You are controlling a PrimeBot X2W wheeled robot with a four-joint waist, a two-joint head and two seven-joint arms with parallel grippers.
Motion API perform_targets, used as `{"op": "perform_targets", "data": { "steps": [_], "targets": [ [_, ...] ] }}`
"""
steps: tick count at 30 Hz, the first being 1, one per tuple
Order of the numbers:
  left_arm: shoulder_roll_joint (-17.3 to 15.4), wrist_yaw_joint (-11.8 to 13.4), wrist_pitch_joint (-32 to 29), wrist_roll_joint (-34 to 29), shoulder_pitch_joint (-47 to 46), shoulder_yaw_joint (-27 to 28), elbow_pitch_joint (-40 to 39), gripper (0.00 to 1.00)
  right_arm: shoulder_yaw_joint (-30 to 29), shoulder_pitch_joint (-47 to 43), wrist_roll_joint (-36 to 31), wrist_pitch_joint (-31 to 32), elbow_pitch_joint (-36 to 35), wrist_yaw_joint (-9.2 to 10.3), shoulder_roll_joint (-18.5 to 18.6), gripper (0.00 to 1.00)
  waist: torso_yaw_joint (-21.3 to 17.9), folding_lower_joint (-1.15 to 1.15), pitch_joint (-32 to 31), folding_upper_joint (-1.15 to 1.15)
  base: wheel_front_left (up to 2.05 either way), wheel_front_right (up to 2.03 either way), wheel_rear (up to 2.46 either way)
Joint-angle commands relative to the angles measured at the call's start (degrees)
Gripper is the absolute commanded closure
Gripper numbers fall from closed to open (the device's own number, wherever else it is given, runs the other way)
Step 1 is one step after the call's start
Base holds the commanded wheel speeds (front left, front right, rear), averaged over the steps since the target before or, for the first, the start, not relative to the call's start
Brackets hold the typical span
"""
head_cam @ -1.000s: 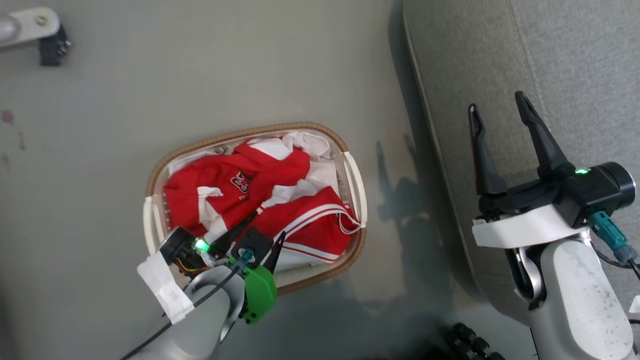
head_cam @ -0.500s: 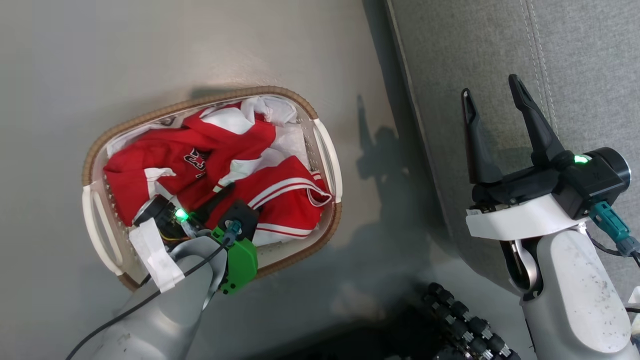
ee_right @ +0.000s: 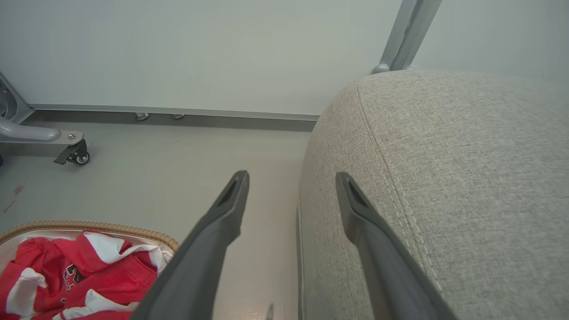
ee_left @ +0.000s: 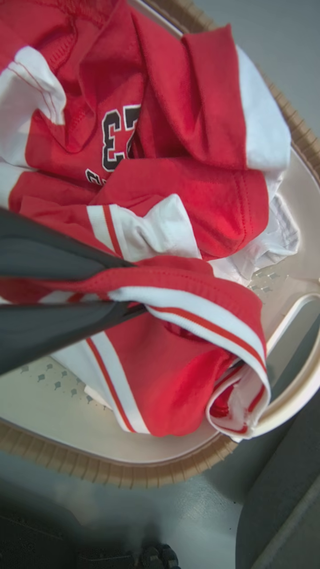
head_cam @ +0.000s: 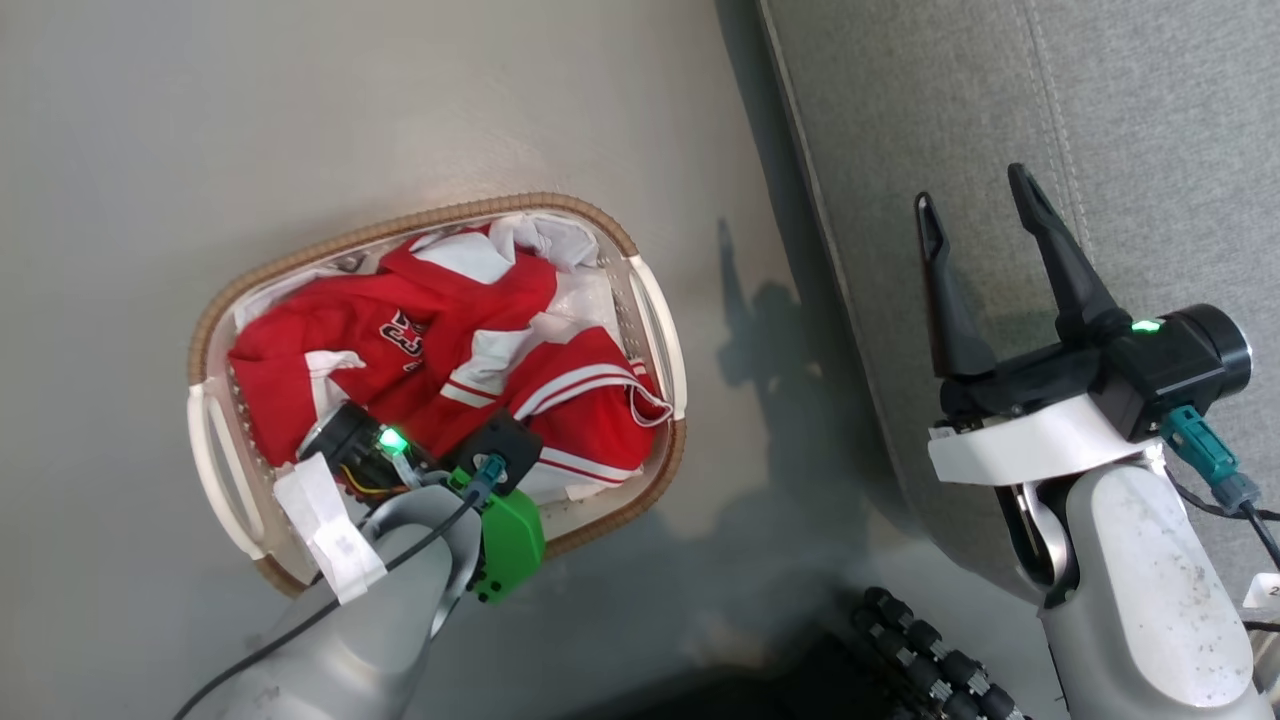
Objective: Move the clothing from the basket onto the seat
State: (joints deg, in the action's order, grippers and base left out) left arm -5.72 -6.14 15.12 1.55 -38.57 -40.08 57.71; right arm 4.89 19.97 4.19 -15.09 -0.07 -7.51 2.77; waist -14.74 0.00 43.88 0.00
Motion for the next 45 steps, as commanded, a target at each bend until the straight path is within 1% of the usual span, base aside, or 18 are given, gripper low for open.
{"op": "perform_targets", "data": {
  "steps": [1, 8, 12, 21, 29, 33, 40, 45],
  "targets": [
    [0.17, -0.27, 0.06, 0.63, 1.42, 0.19, -1.21, 1.0, -0.28, -1.15, -0.77, -0.12, 0.5, 0.04, 0.22, 0.0, 2.12, 0.0, -3.9, 0.0, 0.0, 0.0, 0.0],
    [0.55, -0.39, 0.06, 2.73, 6.12, 0.37, -8.07, 1.0, -1.8, -4.18, -3.38, -0.12, 2.75, 0.04, 0.22, 0.0, 6.18, 0.0, -12.59, 0.0, 0.0, 0.0, 0.0],
    [0.18, -0.24, 0.06, 3.7, 8.43, 1.19, -12.71, 1.0, -2.65, -5.74, -5.04, -0.12, 3.92, 0.05, 0.23, 0.0, 8.66, 0.0, -17.99, 0.0, 0.0, 0.0, 0.0],
    [-1.67, -0.81, 0.07, 4.33, 10.55, 2.03, -21.24, 1.0, -3.39, -9.89, -6.94, -0.12, 5.65, 0.05, 0.25, 0.0, 12.66, 0.0, -29.91, 0.0, 0.0, 0.0, 0.0],
    [-4.36, -1.23, 0.06, 4.74, 9.66, 1.86, -27.21, 1.0, -4.0, -15.43, -7.31, -0.12, 6.76, 0.05, 0.24, 0.0, 14.68, 0.0, -39.67, 0.0, 0.0, 0.0, 0.0],
    [-5.5, -1.25, 0.07, 4.86, 7.13, 1.62, -29.24, 1.0, -4.35, -18.11, -7.32, -0.12, 7.03, 0.05, 0.23, 0.0, 15.41, 0.0, -42.89, 0.0, 0.0, 0.0, 0.0],
    [-6.86, -1.33, 0.07, 4.37, -0.23, 0.59, -30.98, 1.0, -4.68, -19.72, -7.16, -0.12, 6.64, 0.05, 0.23, 0.0, 15.9, 0.0, -44.97, 0.0, 0.0, 0.0, 0.0],
    [-6.44, -1.29, 0.06, 4.77, -4.99, 0.07, -31.12, 1.0, -3.85, -19.06, -7.51, -0.12, 6.48, 0.05, 0.23, 0.0, 15.93, 0.0, -45.67, 0.0, 0.0, 0.0, 0.0]
  ]
}}
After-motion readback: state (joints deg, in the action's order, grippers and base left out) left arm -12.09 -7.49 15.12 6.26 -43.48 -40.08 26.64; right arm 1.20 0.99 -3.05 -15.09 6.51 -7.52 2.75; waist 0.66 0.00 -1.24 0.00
